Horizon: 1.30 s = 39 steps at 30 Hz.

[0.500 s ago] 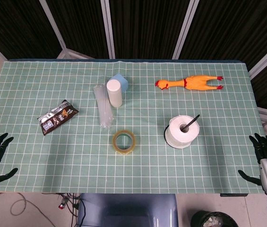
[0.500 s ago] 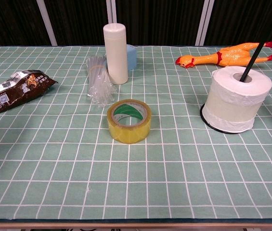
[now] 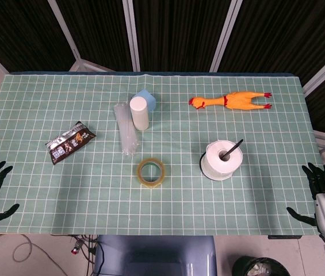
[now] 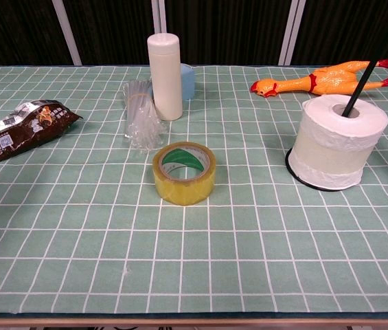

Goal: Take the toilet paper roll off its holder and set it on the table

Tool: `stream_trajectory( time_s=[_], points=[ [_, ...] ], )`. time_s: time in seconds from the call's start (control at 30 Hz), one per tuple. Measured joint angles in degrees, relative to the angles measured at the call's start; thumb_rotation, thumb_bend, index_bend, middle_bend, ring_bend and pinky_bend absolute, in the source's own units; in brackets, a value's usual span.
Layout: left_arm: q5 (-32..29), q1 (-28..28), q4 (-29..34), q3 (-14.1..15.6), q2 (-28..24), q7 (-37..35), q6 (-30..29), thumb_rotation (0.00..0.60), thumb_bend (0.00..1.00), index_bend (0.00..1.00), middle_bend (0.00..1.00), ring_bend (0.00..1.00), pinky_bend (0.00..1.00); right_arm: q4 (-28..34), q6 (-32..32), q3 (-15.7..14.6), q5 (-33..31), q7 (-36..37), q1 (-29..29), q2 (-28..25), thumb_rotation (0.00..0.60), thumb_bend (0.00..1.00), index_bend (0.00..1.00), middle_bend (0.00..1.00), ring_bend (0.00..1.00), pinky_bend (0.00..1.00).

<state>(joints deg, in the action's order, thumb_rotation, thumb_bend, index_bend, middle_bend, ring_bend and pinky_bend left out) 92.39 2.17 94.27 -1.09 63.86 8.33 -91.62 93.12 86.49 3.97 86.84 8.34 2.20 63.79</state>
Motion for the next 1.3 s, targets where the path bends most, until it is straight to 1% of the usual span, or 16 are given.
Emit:
stream_trajectory(
  time_s=[0.17,0.27,0.4,0.57,0.73,0.83,0.93,1.03,1.17,1.3],
  points=[
    [0.54,-0.19,0.38,0.26,-0.29,-0.41,-0.35,0.600,0.04,0.14,0.06,0.00,0.00,2.01,-2.38,-0.46,-1.72,0.61,0.23,-0.85,0.600,0.04,0.00,0.00,0.01,0.04],
    [1.07,-0.56,0.58,0.36,-0.47,-0.76,-1.28,0.600,0.04,0.14,0.06,0.00,0.00,2.55,-2.61,-0.36,-2.30,1.11,0.26,-1.24,0.600,0.04,0.00,0.00,0.01,0.04],
    [0.61,-0.37,0.42,0.23,-0.25,-0.43,-0.60,0.600,0.04,0.14,0.06,0.00,0.00,2.94,-2.73,-0.26,-2.47,1.70,0.30,-1.16,0.600,0.04,0.00,0.00,0.01,0.04],
    [0.78,-0.23,0.49,0.27,-0.32,-0.84,-0.53,0.600,0.04,0.14,0.06,0.00,0.00,4.16,-3.08,-0.86,-2.18,2.04,0.18,-1.01,0.600,0.04,0.00,0.00,0.01,0.04],
    [0.42,-0.10,0.32,0.09,-0.27,-1.35,-0.27,0.600,0.04,0.14,0.06,0.00,0.00,5.40,-5.35,-1.37,-2.41,4.97,0.65,-1.08,0.600,0.04,0.00,0.00,0.00,0.01],
    [-0.13,0.11,0.25,-0.14,-0.06,-1.25,0.21,0.600,0.04,0.14,0.06,0.00,0.00,5.96,-7.53,-1.18,-2.90,8.67,1.62,-1.03,0.600,0.04,0.00,0.00,0.00,0.00],
    [0.02,0.17,0.24,-0.17,0.09,-1.01,0.16,0.600,0.04,0.14,0.06,0.00,0.00,6.25,-10.32,-0.37,-3.81,13.79,3.23,-0.62,0.600,0.04,0.00,0.00,0.00,0.00],
    [0.21,0.11,0.24,-0.10,0.19,-0.81,-0.02,0.600,0.04,0.14,0.06,0.00,0.00,6.10,-13.93,1.33,-5.95,18.55,5.56,0.84,0.600,0.04,0.00,0.00,0.00,0.00],
    [-0.18,0.03,0.27,-0.24,0.32,-0.50,-0.09,0.600,0.04,0.14,0.06,0.00,0.00,4.98,-18.48,4.37,-11.47,24.50,8.43,4.82,0.600,0.04,0.00,0.00,0.00,0.00],
    [-0.45,0.05,0.29,-0.31,0.36,-0.28,0.11,0.600,0.04,0.14,0.06,0.00,0.00,1.97,-21.39,6.76,-16.65,27.14,10.55,9.97,0.600,0.04,0.00,0.00,0.00,0.00]
  ],
)
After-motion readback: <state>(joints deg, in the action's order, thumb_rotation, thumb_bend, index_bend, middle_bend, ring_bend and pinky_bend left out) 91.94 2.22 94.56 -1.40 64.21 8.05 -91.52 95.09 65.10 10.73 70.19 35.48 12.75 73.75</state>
